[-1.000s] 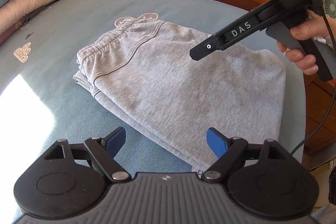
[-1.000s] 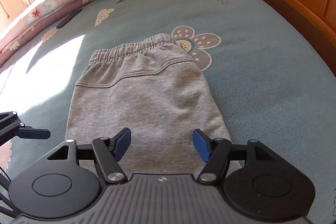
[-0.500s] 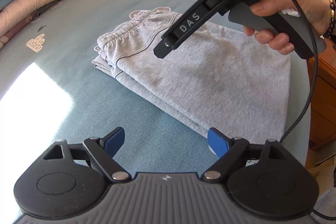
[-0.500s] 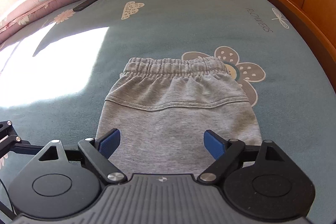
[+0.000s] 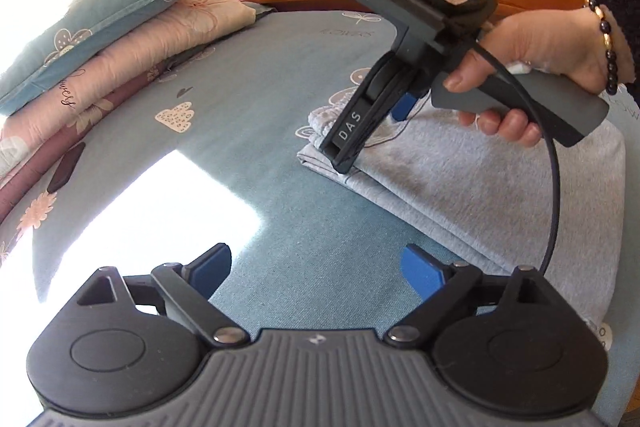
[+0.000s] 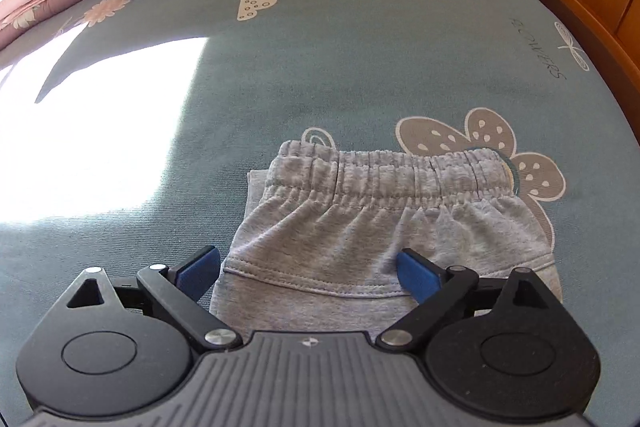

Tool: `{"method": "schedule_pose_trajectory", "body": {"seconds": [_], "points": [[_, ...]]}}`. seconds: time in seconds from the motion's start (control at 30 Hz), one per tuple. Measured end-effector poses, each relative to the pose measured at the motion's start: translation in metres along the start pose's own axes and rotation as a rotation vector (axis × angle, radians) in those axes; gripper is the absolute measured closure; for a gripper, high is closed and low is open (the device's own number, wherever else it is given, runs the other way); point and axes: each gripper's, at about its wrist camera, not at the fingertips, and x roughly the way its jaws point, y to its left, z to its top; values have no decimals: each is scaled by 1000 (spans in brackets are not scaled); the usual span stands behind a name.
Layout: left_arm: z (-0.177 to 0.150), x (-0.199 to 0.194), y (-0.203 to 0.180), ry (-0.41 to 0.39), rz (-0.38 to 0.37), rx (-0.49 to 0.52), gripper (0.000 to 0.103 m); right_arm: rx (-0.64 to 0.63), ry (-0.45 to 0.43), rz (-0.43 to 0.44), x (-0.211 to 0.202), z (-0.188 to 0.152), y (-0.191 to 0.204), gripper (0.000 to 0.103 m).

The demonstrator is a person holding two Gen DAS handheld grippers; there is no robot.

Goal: Fold clothes

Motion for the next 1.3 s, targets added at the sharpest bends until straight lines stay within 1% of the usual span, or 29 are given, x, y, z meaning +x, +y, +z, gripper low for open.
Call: {"method": "schedule_pose_trajectory", "body": {"seconds": [0.07, 0.17, 0.23, 0.27, 0.33, 0.43, 0.5, 0.6, 0.73, 0.77, 0.87, 0.93, 1.03, 1.17, 1.3], "points": [[0, -6, 5, -21, 20, -21, 11, 3, 12, -3, -5, -1, 2, 6], [2, -11, 13, -9, 37, -71, 11, 9, 30, -8, -13, -2, 6, 6], [5, -15, 19, 11, 63, -117, 11, 9, 62, -27, -22, -3, 7, 5], [8, -19, 23, 22, 80, -153, 11, 13, 75, -36, -27, -4, 8, 5], [15, -30, 31, 16, 127, -231, 11, 23, 98, -45, -40, -5, 9, 5], [30, -53, 38, 4, 183, -319, 11, 28, 108, -42, -70, -7, 12, 5], [42, -70, 42, 1, 186, -362, 11, 42, 104, -37, -92, -7, 13, 5], [61, -101, 43, -1, 208, -384, 7, 56, 90, -1, -135, -8, 17, 6], [83, -145, 39, 7, 242, -408, 7, 36, 83, 27, -187, -14, 27, 5], [88, -155, 38, 18, 248, -422, 7, 34, 86, 35, -198, -17, 29, 5], [99, -187, 38, 64, 233, -503, 4, 27, 102, 59, -234, -25, 37, 5], [102, -208, 40, 100, 224, -569, 2, 18, 107, 69, -256, -30, 43, 5], [102, -234, 44, 157, 227, -652, 1, 26, 103, 80, -283, -34, 50, 4], [96, -256, 51, 216, 229, -730, 1, 31, 88, 106, -308, -35, 59, 4], [85, -271, 62, 258, 228, -789, 1, 43, 97, 106, -317, -33, 72, 4]]}}
